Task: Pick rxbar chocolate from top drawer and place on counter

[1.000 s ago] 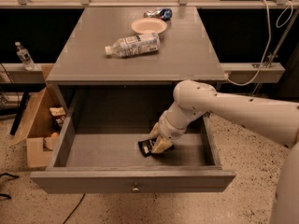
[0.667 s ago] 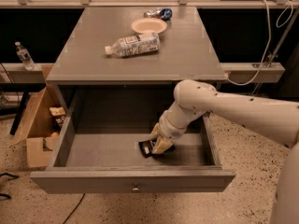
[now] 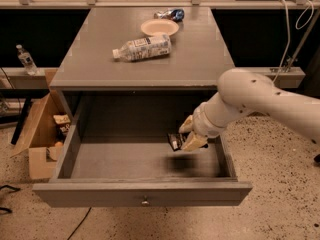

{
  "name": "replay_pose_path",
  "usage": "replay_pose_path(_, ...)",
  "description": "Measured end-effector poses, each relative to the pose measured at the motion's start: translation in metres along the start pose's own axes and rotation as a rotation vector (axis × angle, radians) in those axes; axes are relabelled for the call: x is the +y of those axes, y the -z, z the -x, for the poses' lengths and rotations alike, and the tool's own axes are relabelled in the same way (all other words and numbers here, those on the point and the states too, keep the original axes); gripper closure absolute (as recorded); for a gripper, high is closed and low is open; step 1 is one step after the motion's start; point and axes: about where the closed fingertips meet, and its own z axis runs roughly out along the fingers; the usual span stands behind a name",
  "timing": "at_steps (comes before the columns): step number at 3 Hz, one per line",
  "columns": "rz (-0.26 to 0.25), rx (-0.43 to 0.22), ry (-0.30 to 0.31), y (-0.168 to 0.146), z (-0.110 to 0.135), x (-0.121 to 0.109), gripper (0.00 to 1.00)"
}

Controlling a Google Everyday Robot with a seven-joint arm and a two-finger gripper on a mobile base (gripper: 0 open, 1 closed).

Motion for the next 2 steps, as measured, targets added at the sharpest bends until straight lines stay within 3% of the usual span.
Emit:
replay_pose_path(1, -0.083, 0.043, 0.009, 0.0569, 0.002, -0.0115, 1.0)
replay_pose_path(2, -0.084, 0.043, 0.009, 0.0572, 0.0022, -0.0117, 1.0)
